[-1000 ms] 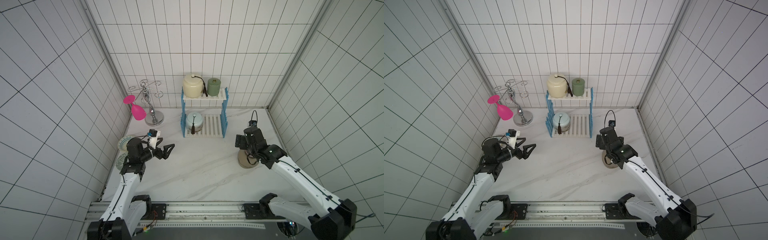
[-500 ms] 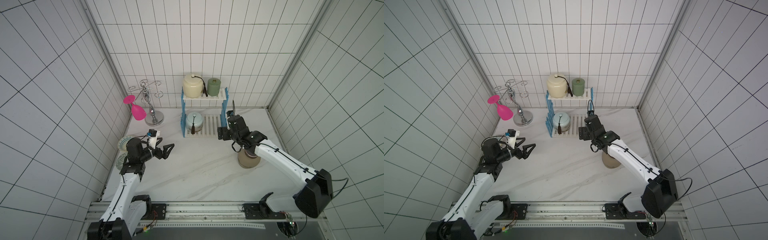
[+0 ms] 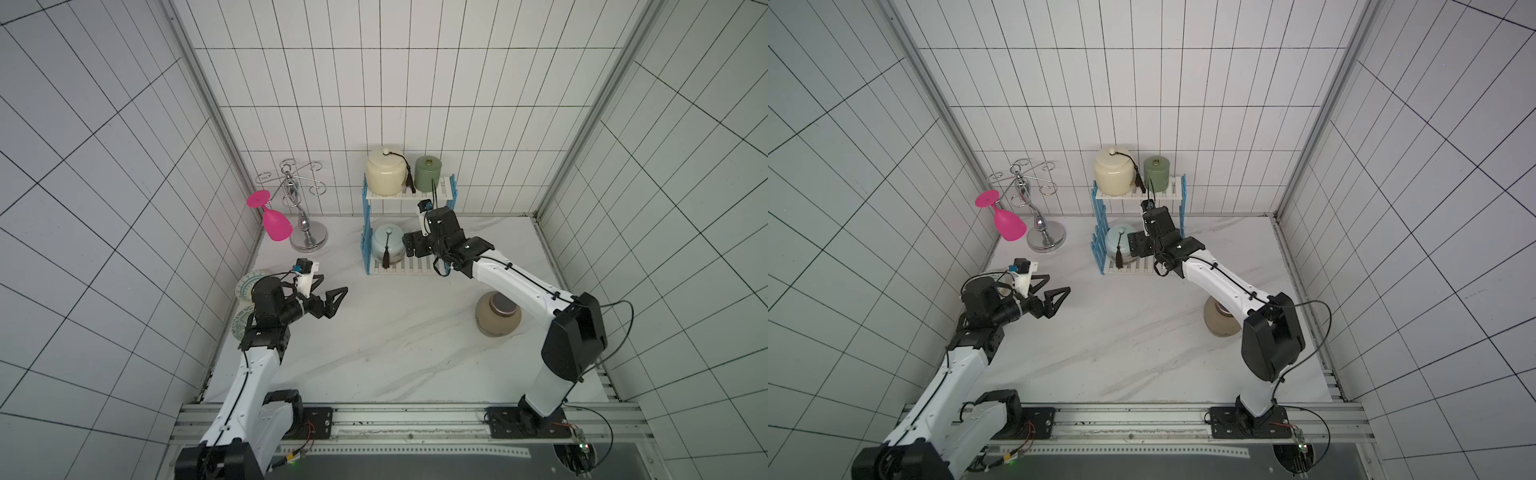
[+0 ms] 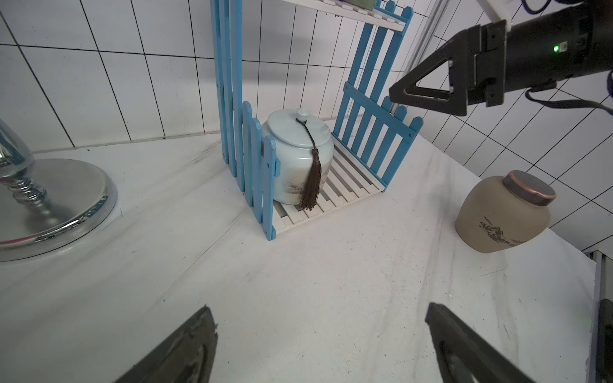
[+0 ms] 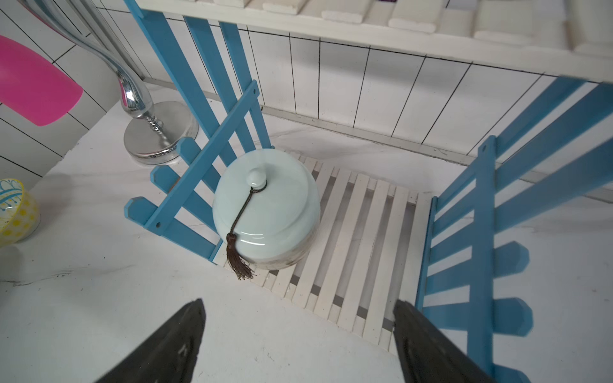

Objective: Remove the tea canisters from the shelf
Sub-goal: Pick up the tea canister from the shelf.

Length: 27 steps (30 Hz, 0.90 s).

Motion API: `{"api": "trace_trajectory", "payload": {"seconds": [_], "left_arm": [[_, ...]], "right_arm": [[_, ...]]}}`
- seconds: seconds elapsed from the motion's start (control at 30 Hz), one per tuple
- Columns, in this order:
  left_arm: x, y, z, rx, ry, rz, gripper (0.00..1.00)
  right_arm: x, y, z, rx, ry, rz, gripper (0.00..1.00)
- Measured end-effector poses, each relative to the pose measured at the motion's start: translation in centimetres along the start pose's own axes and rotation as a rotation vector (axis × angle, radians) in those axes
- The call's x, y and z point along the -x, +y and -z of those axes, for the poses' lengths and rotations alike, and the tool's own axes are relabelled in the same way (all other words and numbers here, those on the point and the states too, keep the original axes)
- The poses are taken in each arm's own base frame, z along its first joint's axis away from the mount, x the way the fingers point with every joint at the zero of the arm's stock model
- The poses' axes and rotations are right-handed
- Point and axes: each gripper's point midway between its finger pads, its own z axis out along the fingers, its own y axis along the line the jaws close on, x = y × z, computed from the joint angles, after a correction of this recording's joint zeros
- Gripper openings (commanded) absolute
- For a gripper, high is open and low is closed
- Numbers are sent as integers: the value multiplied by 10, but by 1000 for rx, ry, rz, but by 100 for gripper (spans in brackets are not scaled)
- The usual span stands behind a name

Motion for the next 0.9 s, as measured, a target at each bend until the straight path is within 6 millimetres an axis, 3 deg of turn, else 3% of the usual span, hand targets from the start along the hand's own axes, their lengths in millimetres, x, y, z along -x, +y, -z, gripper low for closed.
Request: {"api": "trace_trajectory", "payload": {"seconds": [0.23, 0.63, 0.9], "left_arm": [[1, -1, 1, 0, -4, -3, 99], [1, -1, 1, 1, -5, -5, 99], [2, -1, 1, 1, -6, -6, 99]], "right_arm": [[12, 12, -34, 32, -11, 7, 85], [9, 22, -88, 45, -16, 9, 73], [7, 26, -111, 50, -21, 11, 62]]}}
